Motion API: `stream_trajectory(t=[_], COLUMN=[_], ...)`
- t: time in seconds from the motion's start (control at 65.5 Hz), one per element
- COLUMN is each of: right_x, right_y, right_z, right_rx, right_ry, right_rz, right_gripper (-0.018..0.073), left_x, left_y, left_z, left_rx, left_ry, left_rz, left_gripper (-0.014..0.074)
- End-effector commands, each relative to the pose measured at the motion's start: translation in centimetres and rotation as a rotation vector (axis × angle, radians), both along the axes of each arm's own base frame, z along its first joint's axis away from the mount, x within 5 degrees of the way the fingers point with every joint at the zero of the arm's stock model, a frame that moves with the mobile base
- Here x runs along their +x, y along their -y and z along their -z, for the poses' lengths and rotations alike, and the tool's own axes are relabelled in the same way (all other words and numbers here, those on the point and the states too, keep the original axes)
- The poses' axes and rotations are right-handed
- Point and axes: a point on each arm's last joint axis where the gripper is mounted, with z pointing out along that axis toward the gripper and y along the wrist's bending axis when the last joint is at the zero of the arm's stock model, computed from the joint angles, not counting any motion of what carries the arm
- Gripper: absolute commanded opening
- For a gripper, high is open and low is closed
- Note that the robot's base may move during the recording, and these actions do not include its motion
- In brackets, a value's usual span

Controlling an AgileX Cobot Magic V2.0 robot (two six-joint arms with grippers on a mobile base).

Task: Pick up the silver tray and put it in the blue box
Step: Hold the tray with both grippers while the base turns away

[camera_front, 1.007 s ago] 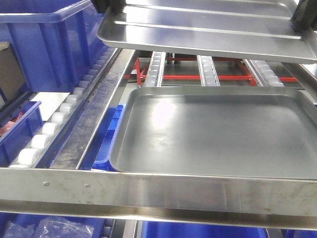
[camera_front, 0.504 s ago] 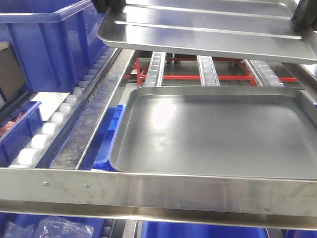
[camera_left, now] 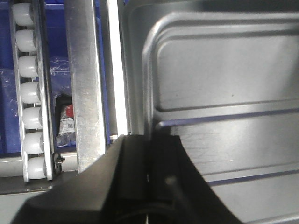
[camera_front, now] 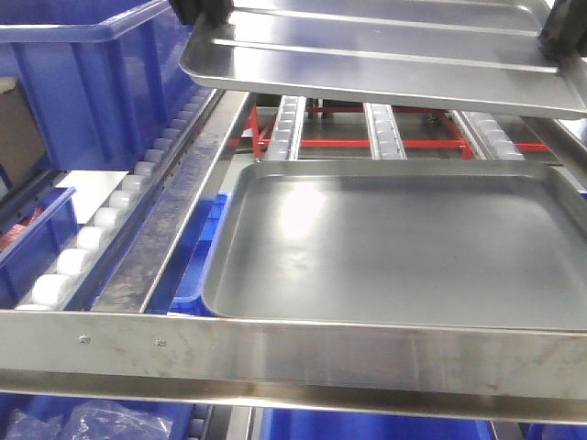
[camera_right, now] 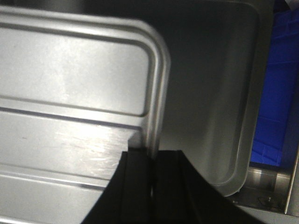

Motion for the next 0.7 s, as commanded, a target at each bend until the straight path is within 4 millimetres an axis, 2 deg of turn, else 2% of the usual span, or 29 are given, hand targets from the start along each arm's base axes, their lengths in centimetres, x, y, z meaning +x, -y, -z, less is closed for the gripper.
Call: stream_trajectory(t=[0.0, 0.687], right_x=[-0.24, -0.24], right_y=[0.68, 0.68], right_z=[-2.27, -2.27], right_rx=[-0.039, -0.039], right_ry=[0.119, 0.119], right_rz=[-0.004, -0.004], right_gripper=[0.0057, 0.0057], left_x=[-0.81, -0.81], left_y=[-1.44, -1.44], left_z=[-2.03, -2.03], left_rx=[0.039, 0.039], left_ry=[0.047, 0.047], left_rz=[-0.008, -0.008], left_gripper=[-0.0106, -0.0106])
